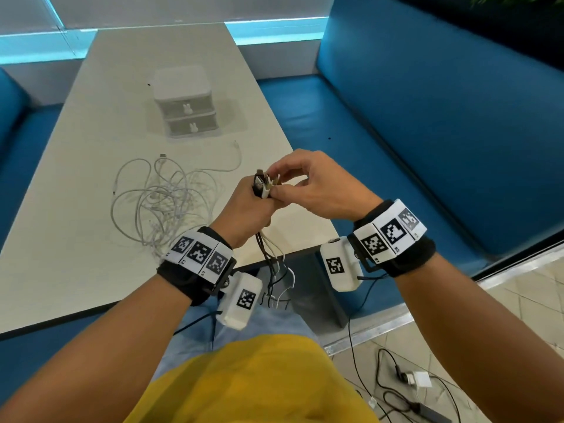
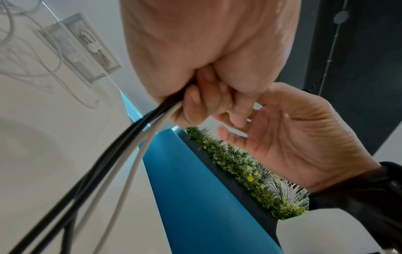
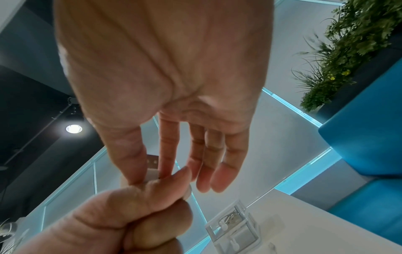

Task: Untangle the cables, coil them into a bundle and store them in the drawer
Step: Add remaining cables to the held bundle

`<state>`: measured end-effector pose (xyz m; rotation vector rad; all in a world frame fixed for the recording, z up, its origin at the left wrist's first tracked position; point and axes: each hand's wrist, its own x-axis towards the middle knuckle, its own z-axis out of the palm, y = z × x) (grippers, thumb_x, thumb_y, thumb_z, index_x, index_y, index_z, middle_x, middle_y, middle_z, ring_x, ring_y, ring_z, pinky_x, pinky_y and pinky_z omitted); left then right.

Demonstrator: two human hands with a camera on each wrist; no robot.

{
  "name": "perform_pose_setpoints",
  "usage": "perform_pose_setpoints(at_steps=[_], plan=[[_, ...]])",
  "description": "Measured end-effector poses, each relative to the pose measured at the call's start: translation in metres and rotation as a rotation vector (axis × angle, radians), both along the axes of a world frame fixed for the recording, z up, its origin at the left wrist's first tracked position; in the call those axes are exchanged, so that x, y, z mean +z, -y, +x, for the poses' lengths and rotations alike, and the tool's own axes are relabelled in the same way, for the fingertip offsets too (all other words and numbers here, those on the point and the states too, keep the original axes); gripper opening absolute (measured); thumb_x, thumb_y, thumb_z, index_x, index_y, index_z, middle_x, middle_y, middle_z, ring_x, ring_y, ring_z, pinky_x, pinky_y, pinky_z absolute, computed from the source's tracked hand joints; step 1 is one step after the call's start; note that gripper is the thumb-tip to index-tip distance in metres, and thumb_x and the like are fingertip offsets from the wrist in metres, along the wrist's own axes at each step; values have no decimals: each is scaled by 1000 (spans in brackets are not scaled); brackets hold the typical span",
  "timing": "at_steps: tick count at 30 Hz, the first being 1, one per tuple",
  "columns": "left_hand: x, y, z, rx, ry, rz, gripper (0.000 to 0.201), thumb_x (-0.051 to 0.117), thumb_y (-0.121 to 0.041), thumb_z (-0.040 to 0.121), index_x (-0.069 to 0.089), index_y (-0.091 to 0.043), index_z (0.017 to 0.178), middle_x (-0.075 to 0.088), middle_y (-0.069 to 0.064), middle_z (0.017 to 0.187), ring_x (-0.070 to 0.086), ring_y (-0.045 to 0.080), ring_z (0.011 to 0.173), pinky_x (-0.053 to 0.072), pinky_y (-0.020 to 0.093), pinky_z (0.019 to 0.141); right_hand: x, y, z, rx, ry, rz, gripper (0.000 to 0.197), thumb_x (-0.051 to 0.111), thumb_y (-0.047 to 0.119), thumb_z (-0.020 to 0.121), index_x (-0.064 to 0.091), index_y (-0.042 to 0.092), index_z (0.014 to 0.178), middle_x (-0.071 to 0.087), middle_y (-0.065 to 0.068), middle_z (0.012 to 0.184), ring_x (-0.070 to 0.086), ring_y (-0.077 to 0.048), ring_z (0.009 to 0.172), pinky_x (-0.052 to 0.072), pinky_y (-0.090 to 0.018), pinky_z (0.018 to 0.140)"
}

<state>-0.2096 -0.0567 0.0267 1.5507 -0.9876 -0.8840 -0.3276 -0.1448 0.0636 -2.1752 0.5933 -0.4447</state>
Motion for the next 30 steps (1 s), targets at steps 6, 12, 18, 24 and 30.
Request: perform_pose_setpoints(at_steps=[6,12,18,24,30], plan=[[1,0,-2,-34,24,-16,44,58,8,85,52,-23,55,39,-11,39,31,11,43,28,27,49,-2,-6,5,-68,-6,-66,7,66,24,84,62,27,89,61,4,103,59,-7,97,47,-17,76],[1,2,3,-45,-3,4,48,60,5,85,56,-26,48,37,-13,42,30,12,47,27,28,50,0,-4,9,-57,-31,-90,4,65,26,85,62,28,89,61,2,102,59,-10,96,49,-23,83],[6,0,8,-33,-75,7,57,52,9,82,56,-29,39,30,-14,42,25,5,41,27,23,48,0,-5,20,-62,49,-90,5,65,24,84,60,26,84,62,0,100,60,-10,96,47,-20,75],[6,-2,16,-39,-91,-16,46,56,-4,80,54,-30,43,29,-11,47,25,6,45,27,24,49,1,-9,24,-68,131,-52,5,65,17,83,61,21,83,65,5,90,62,-5,89,45,-15,72],[8,-4,18,-63,-103,-33,58,50,7,88,53,-28,41,27,-11,48,23,6,45,25,22,48,3,-12,27,-64,171,-36,4,64,14,84,62,17,83,65,5,88,62,-7,88,48,-16,74]])
